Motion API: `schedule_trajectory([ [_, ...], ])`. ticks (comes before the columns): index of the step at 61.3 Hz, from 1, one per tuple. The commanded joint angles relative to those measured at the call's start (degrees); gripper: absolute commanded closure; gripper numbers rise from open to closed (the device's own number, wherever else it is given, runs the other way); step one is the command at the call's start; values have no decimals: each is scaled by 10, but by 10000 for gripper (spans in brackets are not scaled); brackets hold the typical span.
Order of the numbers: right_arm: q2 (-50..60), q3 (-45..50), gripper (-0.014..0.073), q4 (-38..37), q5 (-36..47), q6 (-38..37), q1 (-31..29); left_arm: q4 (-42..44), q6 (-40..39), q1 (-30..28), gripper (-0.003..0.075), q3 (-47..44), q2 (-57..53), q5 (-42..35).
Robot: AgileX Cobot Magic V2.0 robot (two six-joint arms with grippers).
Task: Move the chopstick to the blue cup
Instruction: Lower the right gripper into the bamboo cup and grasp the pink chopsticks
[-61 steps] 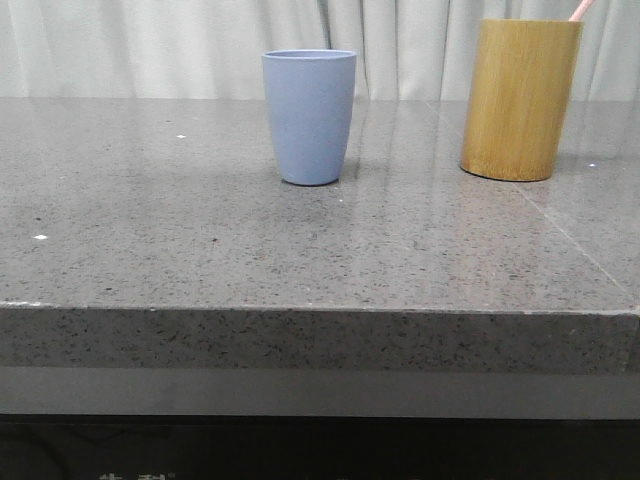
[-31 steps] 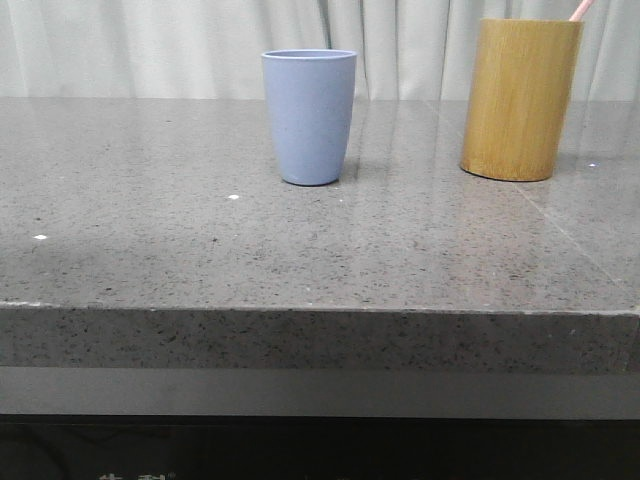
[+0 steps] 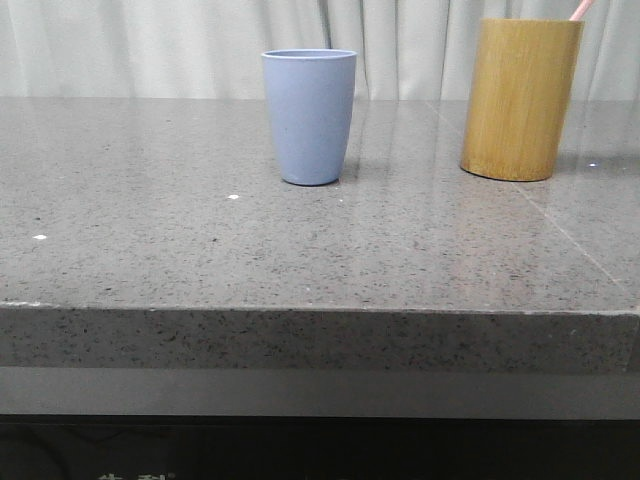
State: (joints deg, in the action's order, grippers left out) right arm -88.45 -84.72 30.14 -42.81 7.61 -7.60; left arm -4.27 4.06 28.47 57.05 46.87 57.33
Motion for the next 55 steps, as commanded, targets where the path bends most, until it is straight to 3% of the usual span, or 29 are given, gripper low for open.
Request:
schedule_trajectory([
  [1, 4, -36, 76, 19, 21, 9, -3, -8, -6, -2, 364, 14, -2, -40],
  [9, -11, -51, 120, 19, 10, 13, -3, -8, -6, -2, 364, 14, -2, -40],
  [24, -13, -54, 435, 32, 1, 13, -3, -8, -6, -2, 364, 14, -2, -42],
  [35, -13, -62, 596, 32, -2, 30, -3, -8, -6, -2, 364, 14, -2, -42],
  [55, -9, -177, 633, 32, -89, 78, -3, -8, -6, -2, 364, 14, -2, -42],
])
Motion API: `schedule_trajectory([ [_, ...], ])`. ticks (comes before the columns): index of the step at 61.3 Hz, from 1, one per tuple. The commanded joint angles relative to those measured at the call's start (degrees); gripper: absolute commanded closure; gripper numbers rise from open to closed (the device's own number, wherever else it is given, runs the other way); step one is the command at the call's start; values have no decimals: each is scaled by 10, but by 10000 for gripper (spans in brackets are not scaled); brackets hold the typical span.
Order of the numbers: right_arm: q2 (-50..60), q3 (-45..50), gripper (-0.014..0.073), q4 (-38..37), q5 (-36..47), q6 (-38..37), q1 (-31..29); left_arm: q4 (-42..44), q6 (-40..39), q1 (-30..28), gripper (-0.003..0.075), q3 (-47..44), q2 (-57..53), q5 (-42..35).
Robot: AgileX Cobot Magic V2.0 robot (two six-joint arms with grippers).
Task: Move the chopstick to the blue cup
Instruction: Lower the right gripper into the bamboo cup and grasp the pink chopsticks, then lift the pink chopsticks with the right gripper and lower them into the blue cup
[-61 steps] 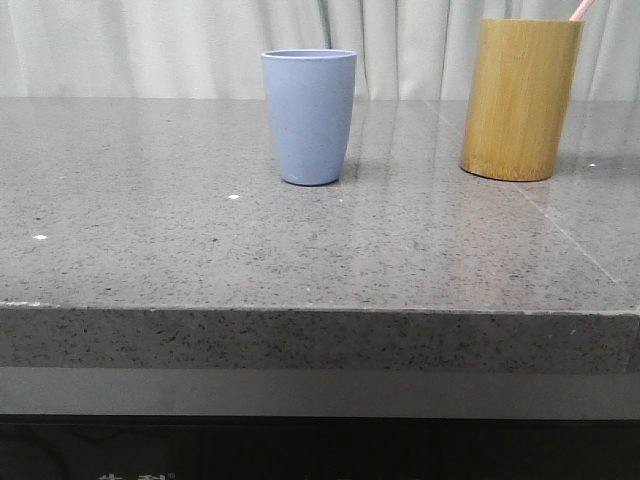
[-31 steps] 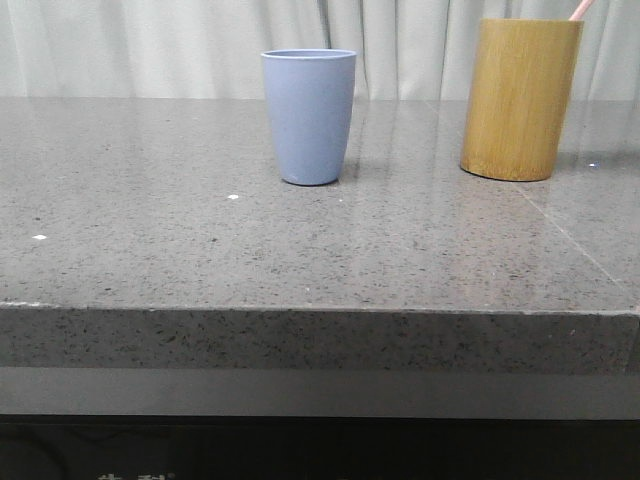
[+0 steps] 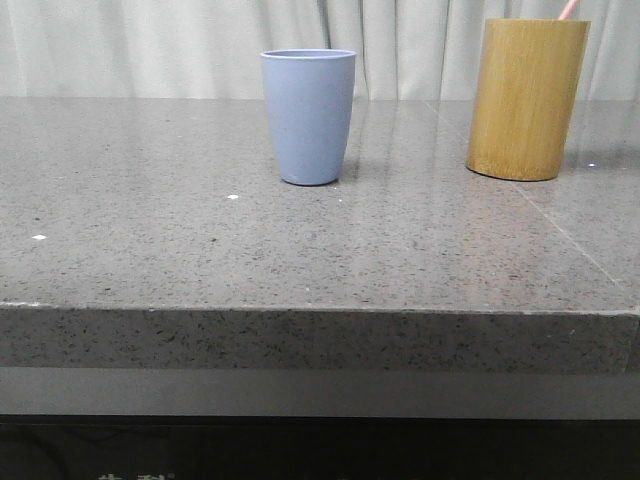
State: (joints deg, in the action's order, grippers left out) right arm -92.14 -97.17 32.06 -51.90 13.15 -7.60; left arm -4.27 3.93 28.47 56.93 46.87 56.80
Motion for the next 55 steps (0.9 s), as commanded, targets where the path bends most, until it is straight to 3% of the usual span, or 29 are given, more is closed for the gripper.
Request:
schedule_trajectory([
  [1, 28, -60, 633, 12, -4, 26, -3, -8, -4, -2, 364, 15, -2, -37],
  [11, 45, -157, 633, -15, -55, 47, 13, -8, -4, -2, 364, 15, -2, -37],
  [18, 60, -198, 633, -48, -57, 48, 57, -8, -4, -2, 364, 15, -2, -38],
  [39, 41, -196, 633, -56, -28, 88, 258, -7, -4, -2, 364, 15, -2, -38],
  [46, 13, -196, 633, -81, -5, 98, 297, -7, -4, -2, 364, 15, -2, -38],
  [55, -28, -196, 633, -98, 11, 98, 306, -7, -4, -2, 364, 15, -2, -38],
])
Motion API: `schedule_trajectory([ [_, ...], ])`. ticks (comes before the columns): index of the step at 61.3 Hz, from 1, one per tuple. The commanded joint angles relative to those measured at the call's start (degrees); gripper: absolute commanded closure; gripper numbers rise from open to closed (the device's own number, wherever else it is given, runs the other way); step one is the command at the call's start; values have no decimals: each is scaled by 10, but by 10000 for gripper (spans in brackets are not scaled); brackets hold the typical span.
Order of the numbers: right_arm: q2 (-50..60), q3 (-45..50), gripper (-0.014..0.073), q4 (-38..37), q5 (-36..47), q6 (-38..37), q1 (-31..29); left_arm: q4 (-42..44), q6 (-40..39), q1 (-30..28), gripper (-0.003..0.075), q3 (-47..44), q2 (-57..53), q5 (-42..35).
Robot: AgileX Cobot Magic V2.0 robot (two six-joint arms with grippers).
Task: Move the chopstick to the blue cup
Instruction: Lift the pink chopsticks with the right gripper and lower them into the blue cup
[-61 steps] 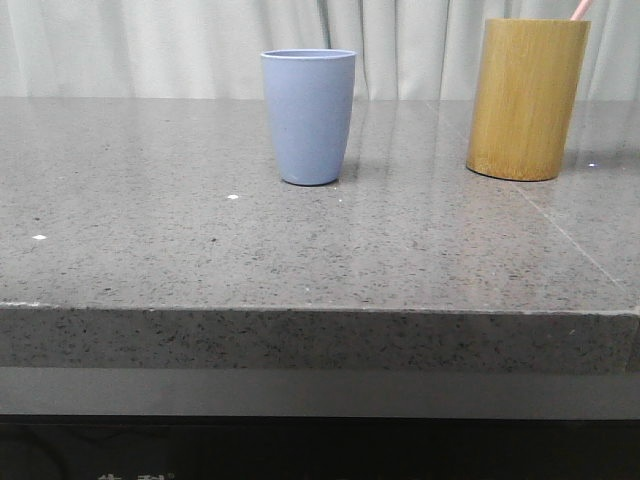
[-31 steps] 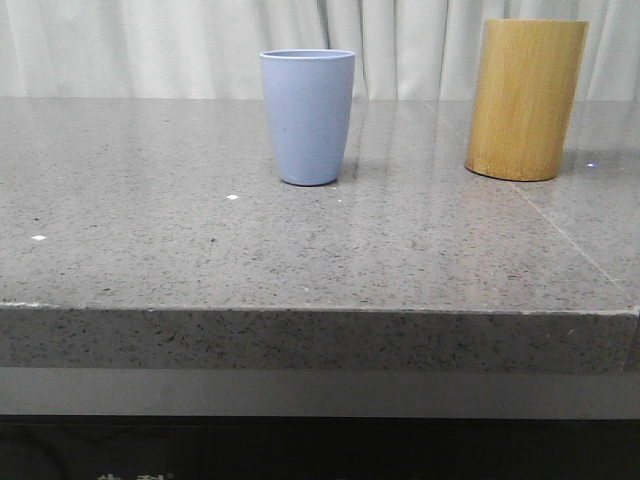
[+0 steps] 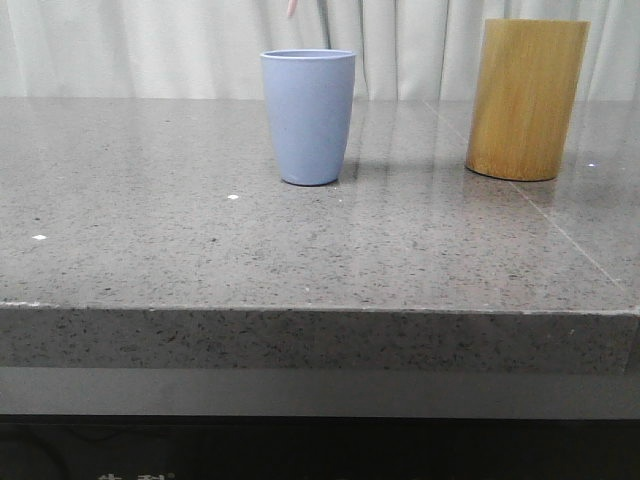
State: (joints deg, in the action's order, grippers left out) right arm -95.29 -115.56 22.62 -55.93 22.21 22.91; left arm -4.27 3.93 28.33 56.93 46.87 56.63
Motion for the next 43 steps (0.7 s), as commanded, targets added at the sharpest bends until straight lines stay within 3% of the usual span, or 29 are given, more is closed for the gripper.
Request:
schedule_trajectory([
  [1, -1, -12, 633, -4, 52, 8, 1, -7, -4, 0, 364, 15, -2, -36],
  [18, -62, -12, 617, 8, 54, 8, 1, -7, -4, 0, 364, 15, -2, -42],
  [26, -72, -12, 487, 11, 56, 8, 1, -7, -4, 0, 364, 15, -2, -49],
  [36, -74, -13, 249, 11, 57, 8, 1, -7, -4, 0, 364, 15, -2, -49],
  [43, -63, -14, 198, 11, 52, 8, 1, -7, -4, 0, 364, 15, -2, -49],
])
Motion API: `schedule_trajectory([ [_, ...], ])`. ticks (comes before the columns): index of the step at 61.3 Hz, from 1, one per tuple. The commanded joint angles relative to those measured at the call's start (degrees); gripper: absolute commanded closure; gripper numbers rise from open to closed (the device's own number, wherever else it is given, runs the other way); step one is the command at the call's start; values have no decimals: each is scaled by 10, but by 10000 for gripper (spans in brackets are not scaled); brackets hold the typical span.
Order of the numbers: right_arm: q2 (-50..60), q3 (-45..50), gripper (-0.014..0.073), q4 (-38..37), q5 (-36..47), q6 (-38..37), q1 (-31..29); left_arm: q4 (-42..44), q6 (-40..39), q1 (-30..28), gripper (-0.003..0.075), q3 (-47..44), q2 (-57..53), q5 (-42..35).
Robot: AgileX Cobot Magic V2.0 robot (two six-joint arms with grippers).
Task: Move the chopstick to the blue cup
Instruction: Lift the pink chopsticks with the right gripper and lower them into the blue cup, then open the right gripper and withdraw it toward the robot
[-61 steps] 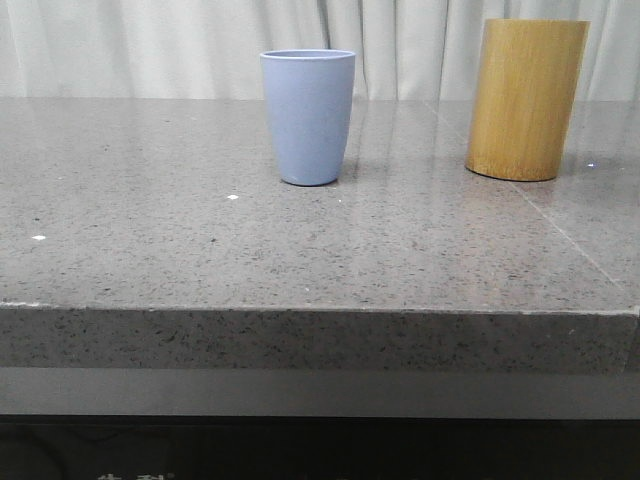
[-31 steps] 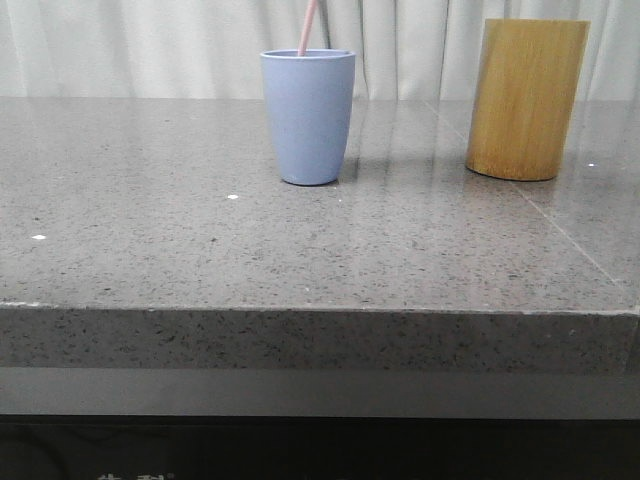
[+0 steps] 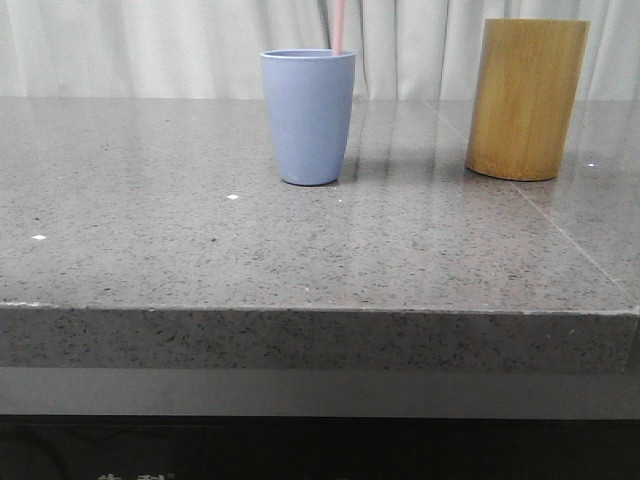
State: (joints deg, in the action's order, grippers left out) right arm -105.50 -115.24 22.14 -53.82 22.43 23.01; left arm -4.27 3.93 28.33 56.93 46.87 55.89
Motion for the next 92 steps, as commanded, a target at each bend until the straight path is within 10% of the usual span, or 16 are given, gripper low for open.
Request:
schedule_trajectory([
  [1, 42, -17, 200, 16, 29, 5, 0, -7, -4, 0, 364, 15, -2, -41],
  [30, 209, -3, 200, -122, -105, -139, 0, -7, -4, 0, 364, 15, -2, -41],
  [92, 772, 655, 215, -148, 39, -183, -1, -7, -4, 0, 365, 15, -2, -45],
])
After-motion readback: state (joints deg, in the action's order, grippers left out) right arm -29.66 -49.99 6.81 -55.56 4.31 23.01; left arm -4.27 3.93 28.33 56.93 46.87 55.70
